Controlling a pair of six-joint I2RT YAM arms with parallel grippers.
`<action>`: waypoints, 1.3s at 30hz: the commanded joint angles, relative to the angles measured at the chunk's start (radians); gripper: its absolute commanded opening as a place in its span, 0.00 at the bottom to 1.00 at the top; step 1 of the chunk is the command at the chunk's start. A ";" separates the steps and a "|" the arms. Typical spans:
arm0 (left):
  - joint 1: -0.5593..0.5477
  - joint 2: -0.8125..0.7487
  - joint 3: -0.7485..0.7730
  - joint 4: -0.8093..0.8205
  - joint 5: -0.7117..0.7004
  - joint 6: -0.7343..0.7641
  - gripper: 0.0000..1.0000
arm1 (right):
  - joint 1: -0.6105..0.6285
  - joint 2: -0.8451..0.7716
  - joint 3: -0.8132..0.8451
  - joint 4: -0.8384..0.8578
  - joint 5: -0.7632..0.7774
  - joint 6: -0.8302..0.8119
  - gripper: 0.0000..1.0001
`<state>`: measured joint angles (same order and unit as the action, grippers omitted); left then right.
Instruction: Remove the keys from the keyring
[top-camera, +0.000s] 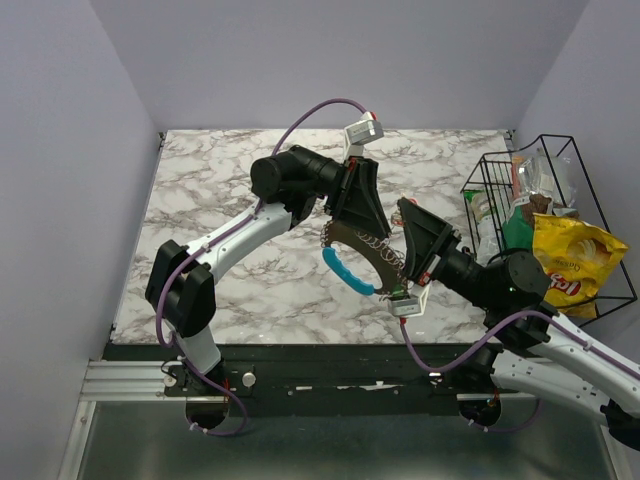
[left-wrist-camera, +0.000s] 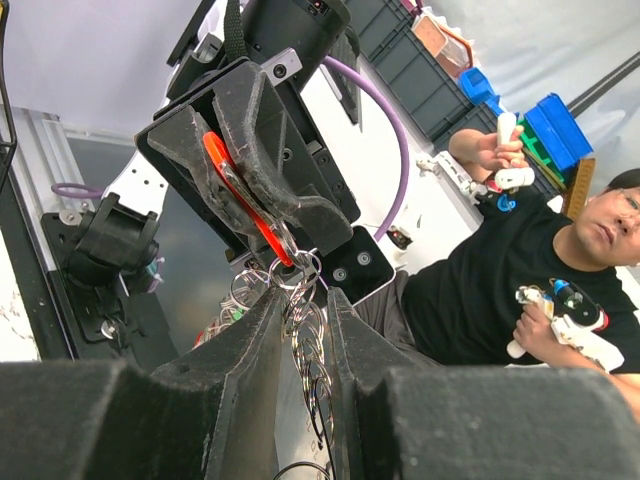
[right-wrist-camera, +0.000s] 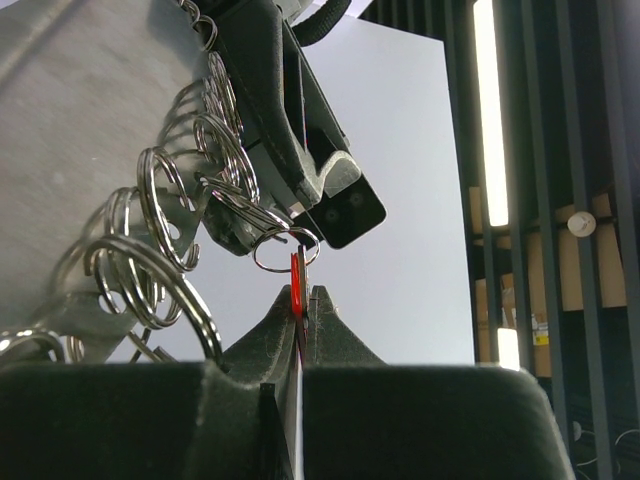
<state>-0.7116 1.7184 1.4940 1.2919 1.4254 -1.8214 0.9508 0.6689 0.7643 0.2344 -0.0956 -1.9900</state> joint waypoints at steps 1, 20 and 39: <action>-0.026 -0.065 -0.020 0.357 0.236 -0.027 0.00 | -0.026 0.023 0.059 0.190 0.223 -0.465 0.01; 0.155 -0.200 -0.086 0.149 0.208 0.069 0.00 | -0.021 0.106 0.181 -0.010 0.370 0.045 0.01; 0.435 -0.243 -0.120 -0.206 0.075 0.307 0.00 | -0.010 0.173 0.466 -0.650 0.349 0.531 0.01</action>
<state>-0.3706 1.5063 1.3445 1.1694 1.4292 -1.5860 0.9607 0.8803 1.1812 -0.2844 0.1471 -1.5932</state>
